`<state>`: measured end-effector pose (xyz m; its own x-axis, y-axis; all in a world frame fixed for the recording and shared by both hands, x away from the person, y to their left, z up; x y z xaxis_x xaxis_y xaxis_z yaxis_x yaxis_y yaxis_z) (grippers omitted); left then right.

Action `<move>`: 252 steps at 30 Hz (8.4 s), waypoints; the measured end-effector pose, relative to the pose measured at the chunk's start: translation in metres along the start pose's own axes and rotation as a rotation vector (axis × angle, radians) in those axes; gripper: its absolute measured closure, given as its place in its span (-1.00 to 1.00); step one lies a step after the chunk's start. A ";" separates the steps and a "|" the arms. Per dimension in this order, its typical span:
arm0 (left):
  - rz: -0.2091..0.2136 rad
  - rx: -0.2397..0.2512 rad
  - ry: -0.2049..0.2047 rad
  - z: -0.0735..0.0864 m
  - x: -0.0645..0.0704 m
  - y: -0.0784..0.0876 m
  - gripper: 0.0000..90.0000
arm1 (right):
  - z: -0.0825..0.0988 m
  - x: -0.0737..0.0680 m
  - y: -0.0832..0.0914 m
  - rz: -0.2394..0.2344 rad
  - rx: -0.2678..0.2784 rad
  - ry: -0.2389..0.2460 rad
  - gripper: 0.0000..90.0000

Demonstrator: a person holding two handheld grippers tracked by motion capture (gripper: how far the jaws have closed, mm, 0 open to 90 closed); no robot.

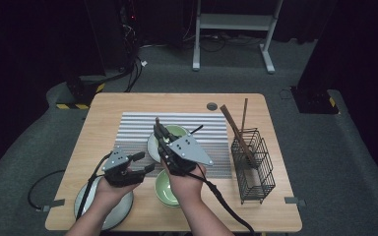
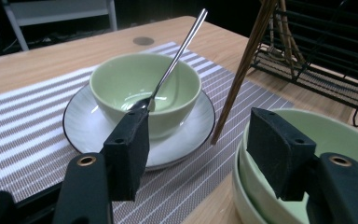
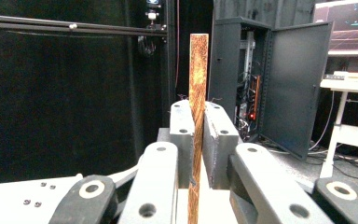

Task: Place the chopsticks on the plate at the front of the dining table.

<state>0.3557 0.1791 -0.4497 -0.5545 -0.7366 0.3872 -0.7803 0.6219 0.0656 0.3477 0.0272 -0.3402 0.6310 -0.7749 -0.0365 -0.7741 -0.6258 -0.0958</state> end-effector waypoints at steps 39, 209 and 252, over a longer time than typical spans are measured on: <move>0.021 0.045 -0.014 0.011 0.011 -0.009 0.60 | 0.007 -0.011 -0.004 -0.033 -0.015 -0.028 0.84; -0.216 -0.089 0.001 -0.002 -0.051 -0.036 0.88 | 0.098 0.059 0.085 0.134 -0.239 0.043 -0.05; -0.318 -0.247 0.009 0.023 -0.080 -0.057 0.88 | 0.101 0.058 0.083 0.120 -0.248 0.018 -0.04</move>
<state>0.4383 0.1964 -0.5052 -0.2936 -0.9008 0.3200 -0.8187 0.4097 0.4022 0.3252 -0.0613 -0.4505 0.5346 -0.8450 -0.0152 -0.8337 -0.5302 0.1543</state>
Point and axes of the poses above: each handheld gripper's, and its own axes: y roughly backward along the jaws, z roughly out of its underside, x roughly to its right, the point moved 3 cm from there along -y, roughly forward along the jaws, and after that the axes turned 5 degrees about x, right-handed, at the moved point
